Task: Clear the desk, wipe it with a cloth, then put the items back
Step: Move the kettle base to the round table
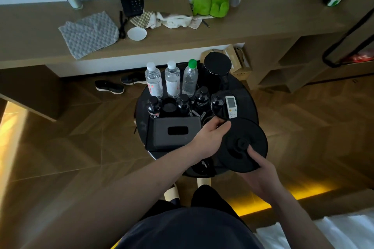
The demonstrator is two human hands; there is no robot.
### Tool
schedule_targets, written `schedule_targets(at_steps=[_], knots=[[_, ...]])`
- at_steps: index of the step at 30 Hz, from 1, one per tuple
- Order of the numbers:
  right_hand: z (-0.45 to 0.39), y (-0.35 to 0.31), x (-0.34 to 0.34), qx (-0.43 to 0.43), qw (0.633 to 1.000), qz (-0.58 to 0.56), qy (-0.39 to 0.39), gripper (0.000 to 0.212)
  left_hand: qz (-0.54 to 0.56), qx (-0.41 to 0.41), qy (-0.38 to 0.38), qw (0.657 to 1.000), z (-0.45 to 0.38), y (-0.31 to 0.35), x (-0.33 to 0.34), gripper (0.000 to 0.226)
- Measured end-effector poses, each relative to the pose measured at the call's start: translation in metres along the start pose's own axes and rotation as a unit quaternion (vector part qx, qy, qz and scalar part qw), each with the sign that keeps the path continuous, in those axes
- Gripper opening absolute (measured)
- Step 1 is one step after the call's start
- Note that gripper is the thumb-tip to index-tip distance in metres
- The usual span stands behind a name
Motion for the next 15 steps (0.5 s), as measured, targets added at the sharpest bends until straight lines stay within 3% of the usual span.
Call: schedule_targets(at_steps=[3,11,15], knots=[[-0.008,-0.006,-0.011,-0.006,1.000,0.002,0.023,0.042,-0.026,0.003,-0.004,1.000,-0.008,0.007,-0.007,0.036],[-0.048,-0.060,-0.074,-0.043,0.987,-0.067,0.139,0.026,-0.106,0.038,0.129,0.985,-0.008,0.007,-0.052,0.019],[-0.084,-0.082,-0.118,-0.010,0.983,-0.096,0.154,0.034,-0.108,0.040,0.176,0.978,-0.005,0.001,-0.057,0.014]])
Point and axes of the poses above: each hand's wrist, its own z-axis away from the middle knuckle, its own x-axis out of the palm, y = z × x, the point moved 7 cm from there along -z, towards the middle knuckle, and after that the axes turned 3 degrees about x, right-handed, at the moved point
